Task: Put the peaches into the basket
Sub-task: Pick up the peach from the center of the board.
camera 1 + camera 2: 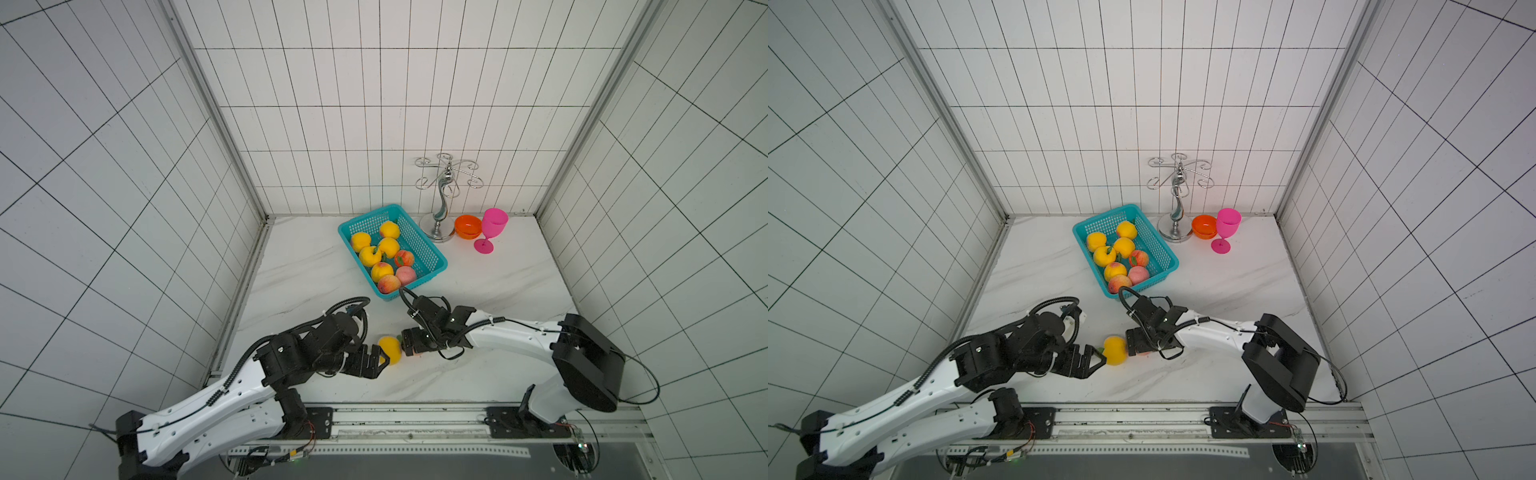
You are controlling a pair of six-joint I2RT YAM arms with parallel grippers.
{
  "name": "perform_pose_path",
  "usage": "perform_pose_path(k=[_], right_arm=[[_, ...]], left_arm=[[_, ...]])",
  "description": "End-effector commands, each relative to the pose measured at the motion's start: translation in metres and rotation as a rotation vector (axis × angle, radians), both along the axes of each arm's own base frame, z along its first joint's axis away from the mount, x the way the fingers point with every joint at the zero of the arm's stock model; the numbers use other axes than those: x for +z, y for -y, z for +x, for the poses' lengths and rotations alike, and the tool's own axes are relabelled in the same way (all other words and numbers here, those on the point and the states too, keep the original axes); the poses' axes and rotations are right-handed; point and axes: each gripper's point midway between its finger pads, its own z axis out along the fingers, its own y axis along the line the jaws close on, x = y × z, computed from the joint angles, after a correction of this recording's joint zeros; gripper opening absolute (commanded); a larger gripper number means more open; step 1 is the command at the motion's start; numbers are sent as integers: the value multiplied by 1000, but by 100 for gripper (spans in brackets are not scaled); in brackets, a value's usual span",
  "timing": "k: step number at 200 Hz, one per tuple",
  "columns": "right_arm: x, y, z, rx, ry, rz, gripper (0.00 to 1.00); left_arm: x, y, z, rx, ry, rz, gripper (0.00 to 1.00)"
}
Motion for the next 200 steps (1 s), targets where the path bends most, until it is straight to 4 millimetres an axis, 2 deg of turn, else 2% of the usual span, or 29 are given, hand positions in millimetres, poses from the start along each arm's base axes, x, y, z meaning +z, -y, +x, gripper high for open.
perform_pose_path(k=[1,28,74,99,142,168,200], right_arm=[[7,-4,5,-12,-6,10,89],[14,-6,8,-7,6,9,81],[30,-3,12,-4,33,-12,76],[52,1,19,6,88,-19,71],[93,5,32,41,154,-29,72],[125,5,52,37,211,-3,73],[154,12,77,30,243,1,73]], left_arm=[[6,0,3,5,25,-1,98],[7,0,3,5,28,-3,98],[14,-7,10,48,68,0,98],[21,-5,13,42,88,0,98],[32,0,21,31,102,14,98],[38,0,31,51,99,-7,98],[44,-3,48,79,106,-21,98]])
